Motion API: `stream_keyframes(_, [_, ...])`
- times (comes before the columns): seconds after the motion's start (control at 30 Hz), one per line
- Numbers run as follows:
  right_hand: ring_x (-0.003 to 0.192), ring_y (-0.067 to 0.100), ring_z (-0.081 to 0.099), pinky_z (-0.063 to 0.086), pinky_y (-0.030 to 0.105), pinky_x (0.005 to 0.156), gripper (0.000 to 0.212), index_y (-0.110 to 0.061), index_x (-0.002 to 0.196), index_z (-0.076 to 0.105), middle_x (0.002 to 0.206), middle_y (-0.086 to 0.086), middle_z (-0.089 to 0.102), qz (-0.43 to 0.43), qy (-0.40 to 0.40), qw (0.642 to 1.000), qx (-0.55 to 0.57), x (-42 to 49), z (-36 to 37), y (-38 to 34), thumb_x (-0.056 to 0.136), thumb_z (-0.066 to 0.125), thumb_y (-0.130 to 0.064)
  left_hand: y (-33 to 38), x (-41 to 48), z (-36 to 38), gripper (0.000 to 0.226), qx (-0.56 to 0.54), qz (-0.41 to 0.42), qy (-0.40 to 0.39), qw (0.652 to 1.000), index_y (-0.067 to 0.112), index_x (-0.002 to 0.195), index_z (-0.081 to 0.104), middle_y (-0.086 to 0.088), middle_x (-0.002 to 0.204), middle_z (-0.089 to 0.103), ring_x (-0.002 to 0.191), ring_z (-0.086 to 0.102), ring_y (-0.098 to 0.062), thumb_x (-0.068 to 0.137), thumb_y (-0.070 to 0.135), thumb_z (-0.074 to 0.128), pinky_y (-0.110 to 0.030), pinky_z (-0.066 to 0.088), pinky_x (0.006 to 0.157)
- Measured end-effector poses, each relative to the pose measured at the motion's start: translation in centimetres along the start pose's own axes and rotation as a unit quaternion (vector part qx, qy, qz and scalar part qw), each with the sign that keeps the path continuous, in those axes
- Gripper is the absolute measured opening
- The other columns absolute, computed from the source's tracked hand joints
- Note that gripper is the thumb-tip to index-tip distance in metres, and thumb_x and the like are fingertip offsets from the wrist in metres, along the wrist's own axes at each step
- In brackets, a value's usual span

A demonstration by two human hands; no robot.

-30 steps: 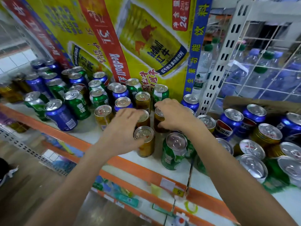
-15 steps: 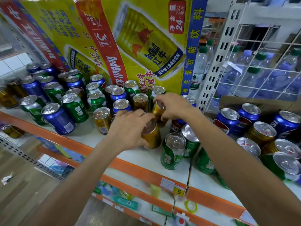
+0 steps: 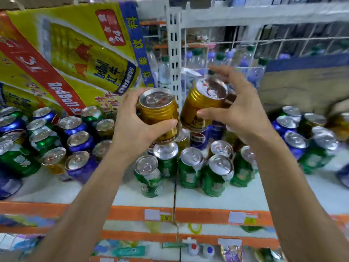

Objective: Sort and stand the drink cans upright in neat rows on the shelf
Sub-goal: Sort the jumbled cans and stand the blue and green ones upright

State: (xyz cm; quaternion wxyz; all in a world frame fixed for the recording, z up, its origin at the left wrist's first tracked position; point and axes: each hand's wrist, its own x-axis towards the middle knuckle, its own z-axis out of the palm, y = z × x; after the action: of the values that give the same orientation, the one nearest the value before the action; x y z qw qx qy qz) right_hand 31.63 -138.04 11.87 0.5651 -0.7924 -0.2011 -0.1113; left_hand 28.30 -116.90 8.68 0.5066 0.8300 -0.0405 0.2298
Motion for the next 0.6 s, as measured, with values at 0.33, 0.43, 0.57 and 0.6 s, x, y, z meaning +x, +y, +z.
stream_keyframes(0.33, [0.104, 0.003, 0.061, 0.049, 0.022, 0.084, 0.076, -0.032, 0.120, 0.052, 0.114, -0.013, 0.063, 0.038, 0.115, 0.993, 0.008, -10.5, -19.1, 3.9, 0.052, 0.083, -0.020, 11.5, -3.7, 18.4, 0.073, -0.116, 0.063, -0.163, 0.978, 0.034, 0.114, 0.054, 0.013, 0.106, 0.066, 0.098, 0.063, 0.002, 0.050, 0.034, 0.087, -0.016, 0.051, 0.080])
stream_keyframes(0.43, [0.101, 0.001, 0.062, 0.048, 0.017, 0.082, 0.077, -0.028, 0.120, 0.052, 0.111, -0.014, 0.063, 0.062, 0.140, 0.988, 0.001, -14.0, -24.7, 5.7, 0.050, 0.083, -0.017, 14.4, -5.6, 24.8, 0.076, -0.134, 0.075, -0.191, 0.969, 0.034, 0.117, 0.054, 0.006, 0.114, 0.065, 0.105, 0.063, -0.006, 0.047, 0.043, 0.083, -0.027, 0.052, 0.088])
stream_keyframes(0.57, [0.101, 0.001, 0.062, 0.049, 0.018, 0.084, 0.075, -0.031, 0.119, 0.055, 0.112, -0.018, 0.063, 0.085, 0.175, 0.980, -0.030, -18.3, -30.9, 7.9, 0.050, 0.081, -0.013, 17.7, -7.8, 32.0, 0.075, -0.148, 0.082, -0.235, 0.957, 0.035, 0.113, 0.053, 0.012, 0.109, 0.065, 0.100, 0.062, 0.002, 0.046, 0.041, 0.086, -0.017, 0.049, 0.084])
stream_keyframes(0.6, [0.102, 0.002, 0.062, 0.049, 0.019, 0.084, 0.074, -0.033, 0.117, 0.055, 0.113, -0.017, 0.063, 0.091, 0.185, 0.978, -0.034, -19.3, -32.3, 8.5, 0.051, 0.081, -0.014, 18.4, -8.3, 33.6, 0.074, -0.153, 0.084, -0.248, 0.953, 0.035, 0.112, 0.053, 0.014, 0.108, 0.065, 0.099, 0.062, 0.004, 0.046, 0.039, 0.086, -0.015, 0.049, 0.083])
